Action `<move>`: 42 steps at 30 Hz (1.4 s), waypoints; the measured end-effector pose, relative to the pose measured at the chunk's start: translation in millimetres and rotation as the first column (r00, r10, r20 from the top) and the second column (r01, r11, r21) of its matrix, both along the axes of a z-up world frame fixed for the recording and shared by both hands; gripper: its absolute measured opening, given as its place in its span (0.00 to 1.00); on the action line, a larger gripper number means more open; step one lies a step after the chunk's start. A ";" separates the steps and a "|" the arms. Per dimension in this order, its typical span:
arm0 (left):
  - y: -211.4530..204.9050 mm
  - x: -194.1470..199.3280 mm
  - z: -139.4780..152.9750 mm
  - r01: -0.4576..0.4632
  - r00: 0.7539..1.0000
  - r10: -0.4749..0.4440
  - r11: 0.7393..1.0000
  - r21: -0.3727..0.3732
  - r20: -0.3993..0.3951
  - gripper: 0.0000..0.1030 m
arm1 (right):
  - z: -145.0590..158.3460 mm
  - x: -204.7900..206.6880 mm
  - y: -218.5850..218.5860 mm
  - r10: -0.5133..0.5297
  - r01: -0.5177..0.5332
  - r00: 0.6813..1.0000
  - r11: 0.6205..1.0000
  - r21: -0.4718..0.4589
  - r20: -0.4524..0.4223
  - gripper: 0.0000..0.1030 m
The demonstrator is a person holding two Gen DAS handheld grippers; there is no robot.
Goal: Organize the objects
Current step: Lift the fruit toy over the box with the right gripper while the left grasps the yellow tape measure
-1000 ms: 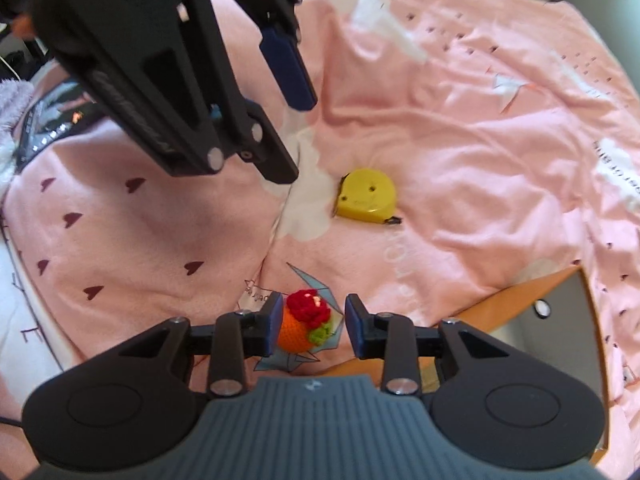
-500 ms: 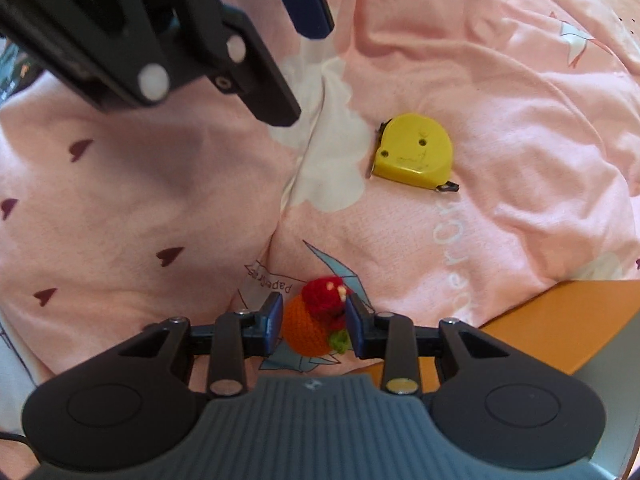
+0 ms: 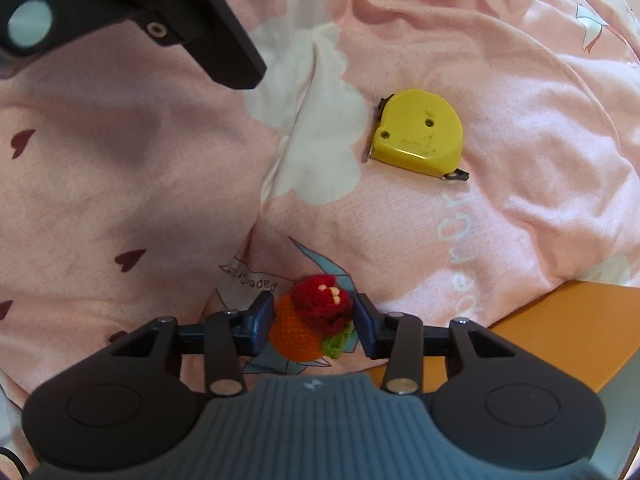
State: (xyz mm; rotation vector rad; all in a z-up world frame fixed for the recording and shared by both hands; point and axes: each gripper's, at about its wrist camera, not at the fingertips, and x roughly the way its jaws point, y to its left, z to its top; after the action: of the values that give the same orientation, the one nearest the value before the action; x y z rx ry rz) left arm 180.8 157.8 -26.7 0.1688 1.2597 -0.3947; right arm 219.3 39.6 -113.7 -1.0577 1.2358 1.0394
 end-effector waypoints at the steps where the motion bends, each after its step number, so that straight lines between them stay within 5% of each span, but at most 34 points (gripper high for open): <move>1: 0.4 0.4 -0.2 0.000 1.000 0.000 1.000 0.001 0.001 0.55 | 0.2 0.0 -0.5 -0.004 0.004 1.000 1.000 0.003 0.001 0.44; 9: -2.4 -4.7 5.5 0.039 0.999 -0.039 0.999 0.027 0.027 0.56 | 15.6 -13.6 -10.1 0.014 -0.017 0.998 0.998 0.057 0.063 0.37; 10: -2.8 -4.9 6.1 0.044 0.998 -0.045 0.999 0.029 0.034 0.56 | 22.0 -14.0 -13.0 0.007 -0.013 0.997 0.997 0.077 0.074 0.21; 21: -19.7 4.0 7.6 0.161 0.979 -0.171 0.983 0.091 0.112 0.64 | 116.3 4.5 -56.2 -0.158 0.098 0.971 0.949 0.300 0.180 0.21; 28: -26.5 20.3 -1.0 0.203 0.971 -0.215 0.972 0.117 0.104 0.70 | 164.8 12.9 -96.7 -0.271 0.159 0.920 0.919 0.362 0.282 0.21; 34: -30.8 40.7 -24.9 0.187 0.979 -0.196 0.975 0.120 0.063 0.77 | 158.5 25.2 -139.8 -0.386 0.274 0.870 0.896 0.349 0.307 0.21; 42: -30.9 69.6 -63.0 0.116 0.993 -0.114 0.990 0.078 -0.030 0.82 | 116.1 49.0 -182.9 -0.513 0.428 0.829 0.839 0.337 0.224 0.21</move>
State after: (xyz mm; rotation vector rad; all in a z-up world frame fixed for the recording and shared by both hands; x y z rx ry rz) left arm 250.4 126.9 -89.7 0.3067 1.2952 -0.4473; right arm 268.3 -143.3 2.4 -0.6141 0.9922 0.6031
